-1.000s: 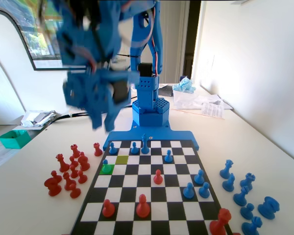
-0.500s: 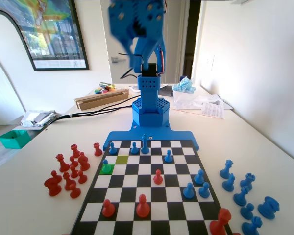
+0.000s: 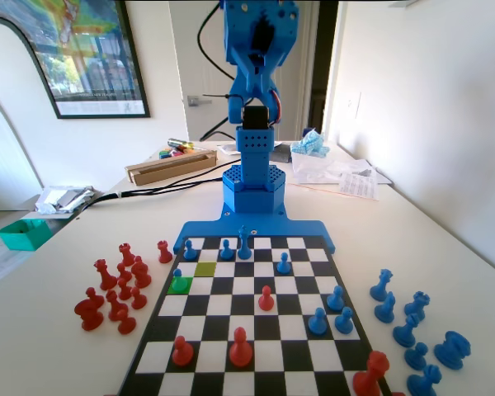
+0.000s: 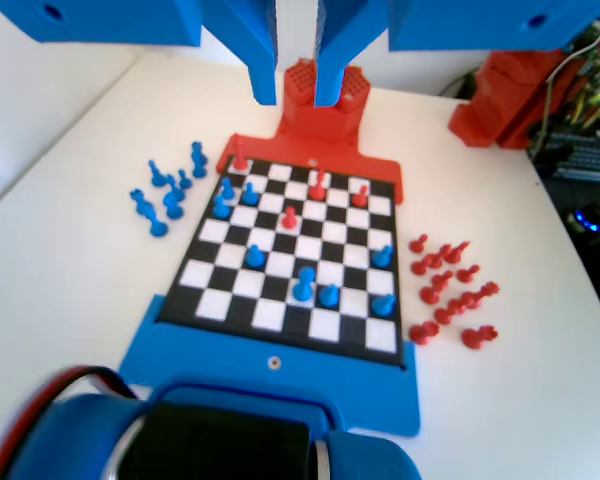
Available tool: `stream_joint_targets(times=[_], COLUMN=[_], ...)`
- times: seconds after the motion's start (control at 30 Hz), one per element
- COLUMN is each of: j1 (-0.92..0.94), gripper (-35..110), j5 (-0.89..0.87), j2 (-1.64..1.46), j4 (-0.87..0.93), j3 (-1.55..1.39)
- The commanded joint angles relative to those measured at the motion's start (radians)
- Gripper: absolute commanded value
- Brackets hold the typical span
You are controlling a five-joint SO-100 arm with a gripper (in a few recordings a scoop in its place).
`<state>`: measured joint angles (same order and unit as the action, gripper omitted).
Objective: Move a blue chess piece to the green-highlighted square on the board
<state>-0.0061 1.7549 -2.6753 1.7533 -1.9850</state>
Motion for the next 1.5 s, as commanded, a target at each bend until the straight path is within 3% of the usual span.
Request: stream_joint_targets(times=[0.0, 0.17, 1.47], j1=[-0.028, -0.032, 0.037], gripper=[5, 5, 1], j5=[0.021, 0.031, 0.017], j2=[-0.106, -0.209, -0.377], j4=[-0.049, -0.141, -0.181], j3=[-0.078, -0.187, -0.195])
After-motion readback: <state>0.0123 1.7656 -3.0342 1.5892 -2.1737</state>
